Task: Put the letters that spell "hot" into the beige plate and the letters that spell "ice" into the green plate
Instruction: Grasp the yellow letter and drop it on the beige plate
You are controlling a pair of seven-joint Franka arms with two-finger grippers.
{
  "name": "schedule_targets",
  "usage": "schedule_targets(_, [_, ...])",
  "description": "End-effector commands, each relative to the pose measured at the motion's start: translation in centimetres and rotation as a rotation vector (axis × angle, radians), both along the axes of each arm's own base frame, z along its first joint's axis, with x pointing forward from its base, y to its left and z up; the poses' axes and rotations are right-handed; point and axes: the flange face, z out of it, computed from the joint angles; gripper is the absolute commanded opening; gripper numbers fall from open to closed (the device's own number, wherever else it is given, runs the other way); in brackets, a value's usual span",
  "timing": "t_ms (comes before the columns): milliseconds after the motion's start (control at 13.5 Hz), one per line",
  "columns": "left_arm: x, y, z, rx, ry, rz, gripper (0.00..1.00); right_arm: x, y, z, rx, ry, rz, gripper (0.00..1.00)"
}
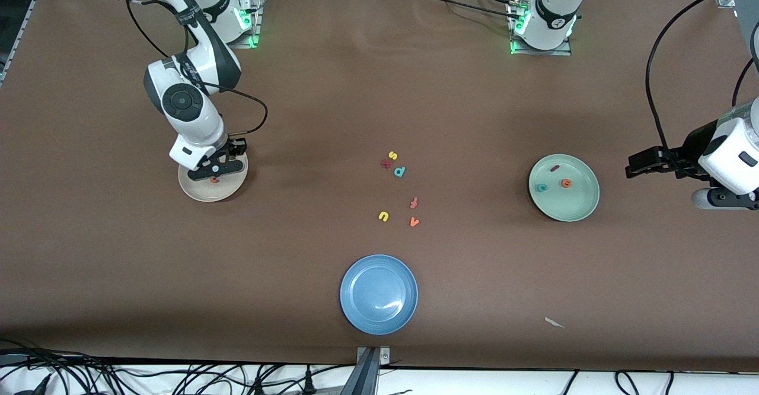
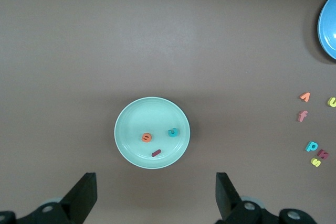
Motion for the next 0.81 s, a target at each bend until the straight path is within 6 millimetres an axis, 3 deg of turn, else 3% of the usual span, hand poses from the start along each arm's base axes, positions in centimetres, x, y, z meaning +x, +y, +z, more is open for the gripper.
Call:
schedule_targets(0, [-0.6,0.0,0.2,-0.011,0.000,-0.022,0.99,-0.7,-0.2,0.6,0.005,0.001,-0.001,1.00])
schedule_targets(148, [-0.7,0.0,-0.2,-0.011,0.009,-0.022,0.99,-0.7,-0.2,0.8,0.003,0.000,-0.003,1.00])
schedule_targets(295, [-0.7,0.0,-0.2,-0.011,0.009,-0.022,0.99,-0.2,-0.3,2.2,0.006,-0.020,-0.022,1.00])
schedule_targets(517, [-0.7,0.0,-0.2,-0.011,0.009,-0.022,0.99,2.3,0.1,7.0,0.078,-0.036,-0.135,1.00])
schedule_targets(738, [-0.7,0.0,-0.2,-0.011,0.009,-0.022,0.99,5.4,0.1,13.6,0.087,-0.033,-0.188,1.00])
